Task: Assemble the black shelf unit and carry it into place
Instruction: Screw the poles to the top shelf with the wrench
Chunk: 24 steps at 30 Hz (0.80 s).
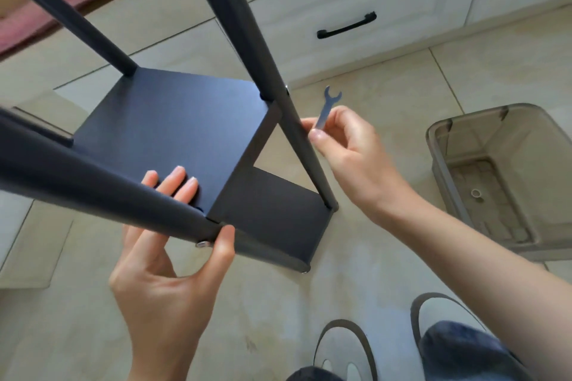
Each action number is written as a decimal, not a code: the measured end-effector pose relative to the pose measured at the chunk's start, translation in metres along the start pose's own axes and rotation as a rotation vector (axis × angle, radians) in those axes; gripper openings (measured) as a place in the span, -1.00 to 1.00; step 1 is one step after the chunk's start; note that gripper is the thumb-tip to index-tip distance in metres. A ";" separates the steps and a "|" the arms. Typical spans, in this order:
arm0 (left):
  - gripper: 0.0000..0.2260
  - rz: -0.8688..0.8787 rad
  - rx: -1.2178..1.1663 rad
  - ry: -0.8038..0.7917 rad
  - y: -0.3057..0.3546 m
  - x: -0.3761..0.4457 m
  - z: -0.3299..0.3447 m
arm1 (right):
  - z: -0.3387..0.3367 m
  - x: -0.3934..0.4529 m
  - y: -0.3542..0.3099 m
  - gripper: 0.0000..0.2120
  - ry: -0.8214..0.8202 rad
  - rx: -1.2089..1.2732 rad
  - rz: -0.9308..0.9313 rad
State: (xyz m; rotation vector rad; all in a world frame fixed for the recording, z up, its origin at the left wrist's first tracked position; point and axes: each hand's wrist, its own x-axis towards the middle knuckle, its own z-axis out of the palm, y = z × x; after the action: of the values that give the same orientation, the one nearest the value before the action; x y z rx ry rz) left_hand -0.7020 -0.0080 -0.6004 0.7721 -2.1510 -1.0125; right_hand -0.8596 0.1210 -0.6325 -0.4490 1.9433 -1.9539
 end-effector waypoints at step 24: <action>-0.46 0.014 -0.261 0.076 -0.028 0.000 -0.039 | -0.009 -0.034 -0.004 -0.90 -0.029 0.085 0.004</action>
State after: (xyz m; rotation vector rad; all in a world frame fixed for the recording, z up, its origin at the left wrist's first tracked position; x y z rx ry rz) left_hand -0.6666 -0.0407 -0.6035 0.6586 -1.9086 -1.2077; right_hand -0.8337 0.1449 -0.6282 -0.4474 1.8345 -2.0078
